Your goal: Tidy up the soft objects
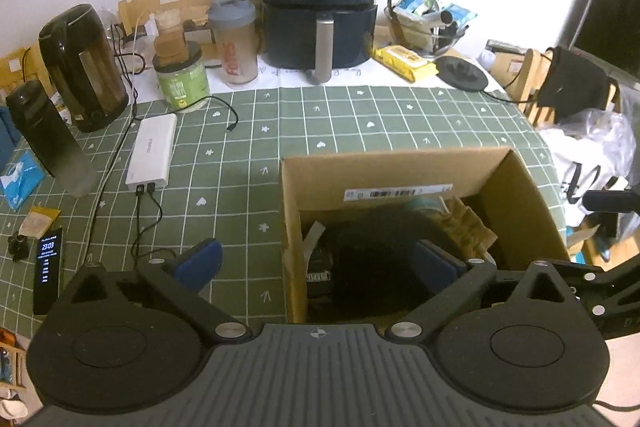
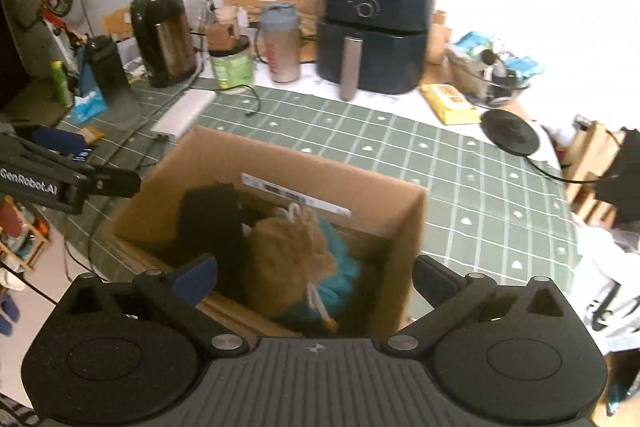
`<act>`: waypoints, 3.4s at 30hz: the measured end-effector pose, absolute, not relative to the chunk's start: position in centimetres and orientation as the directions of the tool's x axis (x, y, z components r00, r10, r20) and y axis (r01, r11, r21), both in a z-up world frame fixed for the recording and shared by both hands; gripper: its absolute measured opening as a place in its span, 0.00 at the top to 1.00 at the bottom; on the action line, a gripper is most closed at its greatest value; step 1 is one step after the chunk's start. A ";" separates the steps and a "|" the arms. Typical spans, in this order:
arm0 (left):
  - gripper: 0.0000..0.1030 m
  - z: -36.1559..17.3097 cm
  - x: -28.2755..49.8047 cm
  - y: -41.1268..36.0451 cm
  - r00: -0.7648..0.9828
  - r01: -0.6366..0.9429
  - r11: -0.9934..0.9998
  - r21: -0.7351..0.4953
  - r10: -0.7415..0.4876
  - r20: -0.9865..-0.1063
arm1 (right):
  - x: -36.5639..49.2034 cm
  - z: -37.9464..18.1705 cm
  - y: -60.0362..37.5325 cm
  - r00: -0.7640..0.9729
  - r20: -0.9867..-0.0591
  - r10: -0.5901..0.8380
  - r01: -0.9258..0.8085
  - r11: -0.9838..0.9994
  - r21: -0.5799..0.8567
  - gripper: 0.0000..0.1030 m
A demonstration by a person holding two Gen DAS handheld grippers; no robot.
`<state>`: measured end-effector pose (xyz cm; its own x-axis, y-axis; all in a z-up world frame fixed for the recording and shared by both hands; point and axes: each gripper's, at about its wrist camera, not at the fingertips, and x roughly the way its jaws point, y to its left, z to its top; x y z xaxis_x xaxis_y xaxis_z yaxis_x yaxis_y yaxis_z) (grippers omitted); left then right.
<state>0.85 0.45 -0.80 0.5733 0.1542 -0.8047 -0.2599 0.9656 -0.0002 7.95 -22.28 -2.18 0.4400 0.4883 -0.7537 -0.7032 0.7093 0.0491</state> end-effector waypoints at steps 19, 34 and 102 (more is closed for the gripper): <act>0.00 -2.9 1.1 -1.7 0.380 -0.205 0.979 0.018 0.096 -0.920 | 8.0 -3.8 -23.5 0.370 -0.892 0.259 -0.560 0.828 0.008 0.00; 0.00 -3.9 1.1 -1.6 0.284 -0.204 0.979 0.007 0.066 -0.957 | 7.7 -4.6 -23.0 0.316 -0.935 0.158 -0.550 0.834 -0.045 0.00; 0.00 -3.5 1.4 -1.7 0.291 -0.219 0.976 -0.011 0.055 -0.955 | 8.1 -4.9 -23.0 0.280 -0.946 0.160 -0.558 0.830 -0.025 0.00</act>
